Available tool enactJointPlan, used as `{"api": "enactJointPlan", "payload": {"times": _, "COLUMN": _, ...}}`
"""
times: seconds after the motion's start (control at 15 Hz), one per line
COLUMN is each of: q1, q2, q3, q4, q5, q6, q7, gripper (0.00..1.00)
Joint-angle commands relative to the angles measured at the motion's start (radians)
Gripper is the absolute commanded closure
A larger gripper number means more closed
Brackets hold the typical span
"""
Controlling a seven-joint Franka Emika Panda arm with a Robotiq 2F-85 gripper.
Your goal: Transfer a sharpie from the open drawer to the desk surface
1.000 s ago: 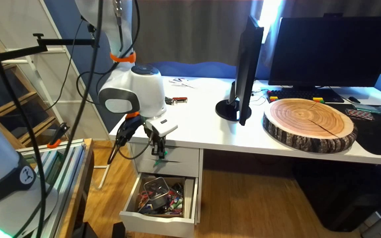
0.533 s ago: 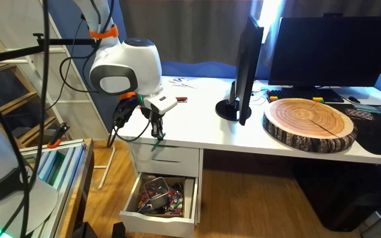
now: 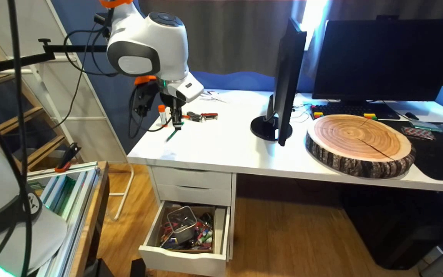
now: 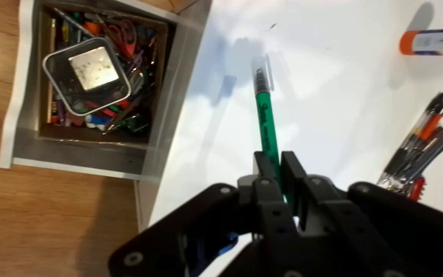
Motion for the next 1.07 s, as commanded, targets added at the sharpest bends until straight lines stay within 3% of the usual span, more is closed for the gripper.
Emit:
{"api": "enactJointPlan", "payload": {"times": 0.0, "q1": -0.038, "q2": 0.07, "q3": 0.029, "q4": 0.079, "q5": 0.101, "q6": -0.037, "q7": -0.152, "gripper": 0.97}}
{"api": "enactJointPlan", "payload": {"times": 0.47, "q1": -0.133, "q2": 0.275, "q3": 0.078, "q4": 0.232, "q5": 0.292, "q6": -0.042, "q7": -0.495, "gripper": 0.97}}
{"api": "enactJointPlan", "payload": {"times": 0.87, "q1": -0.171, "q2": 0.399, "q3": 0.074, "q4": 0.301, "q5": 0.349, "q6": 0.018, "q7": -0.589, "gripper": 0.97}}
{"api": "enactJointPlan", "payload": {"times": 0.93, "q1": -0.172, "q2": 0.409, "q3": 0.075, "q4": 0.31, "q5": 0.354, "q6": 0.025, "q7": -0.593, "gripper": 0.66}}
{"api": "enactJointPlan", "payload": {"times": 1.0, "q1": -0.176, "q2": 0.415, "q3": 0.077, "q4": 0.317, "q5": 0.354, "q6": 0.023, "q7": -0.601, "gripper": 0.63}}
